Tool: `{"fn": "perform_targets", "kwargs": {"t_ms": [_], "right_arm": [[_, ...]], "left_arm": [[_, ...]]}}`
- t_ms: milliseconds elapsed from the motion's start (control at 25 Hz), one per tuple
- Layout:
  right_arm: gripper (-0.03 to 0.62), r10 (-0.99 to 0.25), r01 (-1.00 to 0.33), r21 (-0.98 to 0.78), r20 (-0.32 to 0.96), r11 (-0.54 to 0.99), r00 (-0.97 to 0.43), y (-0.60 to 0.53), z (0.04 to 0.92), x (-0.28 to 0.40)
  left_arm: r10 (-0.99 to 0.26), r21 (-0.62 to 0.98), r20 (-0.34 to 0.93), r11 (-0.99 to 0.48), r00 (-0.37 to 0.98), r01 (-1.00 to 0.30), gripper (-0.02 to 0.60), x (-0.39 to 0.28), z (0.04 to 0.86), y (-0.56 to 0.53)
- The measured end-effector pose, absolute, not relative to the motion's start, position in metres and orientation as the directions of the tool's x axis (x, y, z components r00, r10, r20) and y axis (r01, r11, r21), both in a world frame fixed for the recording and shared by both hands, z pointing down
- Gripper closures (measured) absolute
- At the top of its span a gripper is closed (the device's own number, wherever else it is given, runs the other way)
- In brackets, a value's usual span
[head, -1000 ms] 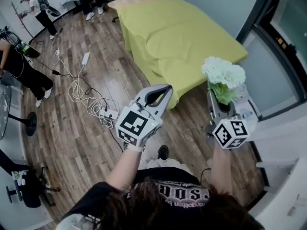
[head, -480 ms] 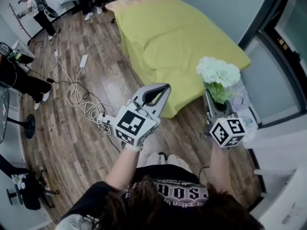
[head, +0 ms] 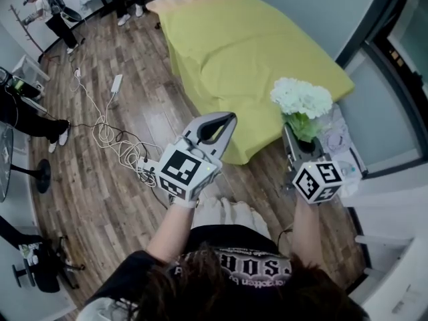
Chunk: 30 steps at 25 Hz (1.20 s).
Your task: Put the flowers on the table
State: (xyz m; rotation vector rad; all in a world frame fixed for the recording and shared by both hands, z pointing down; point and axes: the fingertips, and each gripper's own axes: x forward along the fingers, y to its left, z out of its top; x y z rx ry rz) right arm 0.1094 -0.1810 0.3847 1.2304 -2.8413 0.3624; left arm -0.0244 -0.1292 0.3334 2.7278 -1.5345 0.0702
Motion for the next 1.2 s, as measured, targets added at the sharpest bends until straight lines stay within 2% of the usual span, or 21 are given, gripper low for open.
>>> {"fn": "perform_targets", "kwargs": {"t_ms": [840, 1200], "right_arm": [[0.51, -0.75, -0.767, -0.185, 0.166, 0.614, -0.641, -0.261, 0.4, 0.059], [0.51, -0.8, -0.824, -0.163, 0.2, 0.543, -0.566, -0.301, 0.406, 0.048]], "left_arm": [[-0.777, 0.002, 0.045, -0.628, 0.628, -0.778, 0.583, -0.078, 0.338, -0.233], [-0.708, 0.005, 0.046, -0.705, 0.704, -0.709, 0.583, -0.095, 0.338, -0.287]]}}
